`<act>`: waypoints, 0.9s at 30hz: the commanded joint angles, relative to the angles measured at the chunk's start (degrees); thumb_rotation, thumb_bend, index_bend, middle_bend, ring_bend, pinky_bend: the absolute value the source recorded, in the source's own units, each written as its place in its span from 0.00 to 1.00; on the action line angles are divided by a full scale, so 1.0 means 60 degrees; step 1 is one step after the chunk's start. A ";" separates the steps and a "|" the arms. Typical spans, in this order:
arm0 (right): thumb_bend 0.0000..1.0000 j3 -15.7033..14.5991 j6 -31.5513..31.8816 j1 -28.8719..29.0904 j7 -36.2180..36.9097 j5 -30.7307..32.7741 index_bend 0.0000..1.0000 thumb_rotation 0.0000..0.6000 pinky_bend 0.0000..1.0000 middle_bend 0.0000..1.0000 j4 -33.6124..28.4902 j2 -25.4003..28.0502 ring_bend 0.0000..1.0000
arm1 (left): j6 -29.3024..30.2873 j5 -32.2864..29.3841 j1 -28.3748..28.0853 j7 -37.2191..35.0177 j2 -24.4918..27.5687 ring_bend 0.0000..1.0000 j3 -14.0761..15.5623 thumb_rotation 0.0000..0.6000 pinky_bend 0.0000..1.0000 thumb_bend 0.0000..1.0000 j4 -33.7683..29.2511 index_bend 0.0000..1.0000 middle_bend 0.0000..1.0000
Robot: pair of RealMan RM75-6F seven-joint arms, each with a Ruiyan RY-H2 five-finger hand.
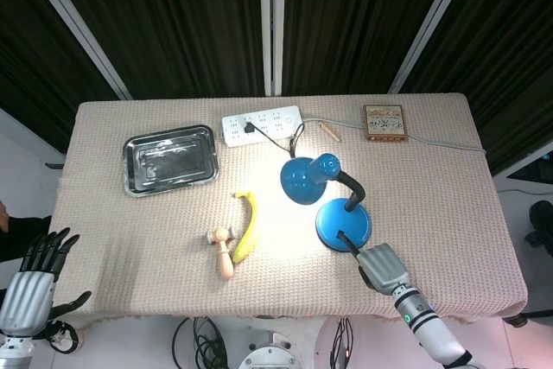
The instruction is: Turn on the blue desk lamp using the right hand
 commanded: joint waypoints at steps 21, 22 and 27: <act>0.00 -0.1132 0.5152 -0.3217 0.4587 -0.3865 0.00 1.00 0.00 0.00 0.2026 0.2219 0.00 | -0.0248 0.0095 -0.0146 0.0201 0.0028 0.00 0.0014 1.00 0.00 0.02 -0.0211 0.10 0.04; 0.00 -0.1065 0.5468 -0.3400 0.4834 -0.3928 0.00 1.00 0.00 0.00 0.2317 0.2130 0.00 | -0.0297 0.0108 -0.0173 0.0231 0.0017 0.00 0.0021 1.00 0.00 0.02 -0.0215 0.10 0.04; 0.00 -0.0740 0.6144 -0.3798 0.5636 -0.4014 0.00 1.00 0.00 0.00 0.3155 0.1826 0.00 | -0.0376 0.0112 -0.0250 0.0266 -0.0040 0.00 -0.0012 1.00 0.00 0.02 -0.0229 0.10 0.04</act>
